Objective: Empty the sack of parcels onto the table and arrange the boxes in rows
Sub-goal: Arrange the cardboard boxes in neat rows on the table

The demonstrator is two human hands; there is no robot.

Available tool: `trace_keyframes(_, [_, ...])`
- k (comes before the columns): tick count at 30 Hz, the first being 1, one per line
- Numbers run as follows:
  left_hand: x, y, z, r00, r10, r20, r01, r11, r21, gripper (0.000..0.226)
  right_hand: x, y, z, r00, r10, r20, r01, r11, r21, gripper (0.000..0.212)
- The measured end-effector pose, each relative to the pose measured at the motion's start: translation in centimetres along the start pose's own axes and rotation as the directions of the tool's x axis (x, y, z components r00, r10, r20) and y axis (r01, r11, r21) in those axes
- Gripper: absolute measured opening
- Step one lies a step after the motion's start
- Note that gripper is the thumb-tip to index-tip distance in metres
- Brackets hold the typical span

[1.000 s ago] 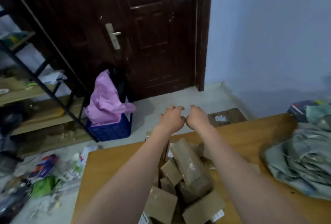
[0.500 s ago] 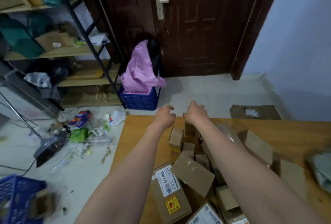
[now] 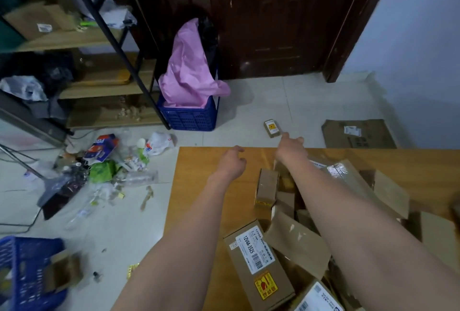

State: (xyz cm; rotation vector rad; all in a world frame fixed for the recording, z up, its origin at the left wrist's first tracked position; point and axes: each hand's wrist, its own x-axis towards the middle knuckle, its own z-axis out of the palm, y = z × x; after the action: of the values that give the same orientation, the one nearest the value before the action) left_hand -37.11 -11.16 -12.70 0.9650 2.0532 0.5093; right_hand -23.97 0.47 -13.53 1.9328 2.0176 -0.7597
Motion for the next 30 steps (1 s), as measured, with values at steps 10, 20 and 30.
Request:
trace_keyframes(10, [2.5, -0.3, -1.9, 0.979, 0.190, -0.078, -0.200, 0.971, -0.133, 0.094, -1.7, -8.3, -2.9, 0.975, -0.122, -0.184, 0.158, 0.969, 0.191, 0.060])
trace_keyframes(20, [2.5, -7.8, -6.6, 0.994, -0.109, -0.020, 0.069, 0.745, -0.664, 0.064, -2.4, -11.5, 1.9, 0.965, -0.200, 0.168, 0.046, 0.765, 0.643, 0.049])
trace_keyframes(30, [2.5, -13.4, -7.6, 0.930, -0.367, -0.022, 0.239, 0.649, -0.722, 0.062, -5.9, -13.2, 10.1, 0.884, -0.363, 0.294, 0.164, 0.830, 0.533, 0.076])
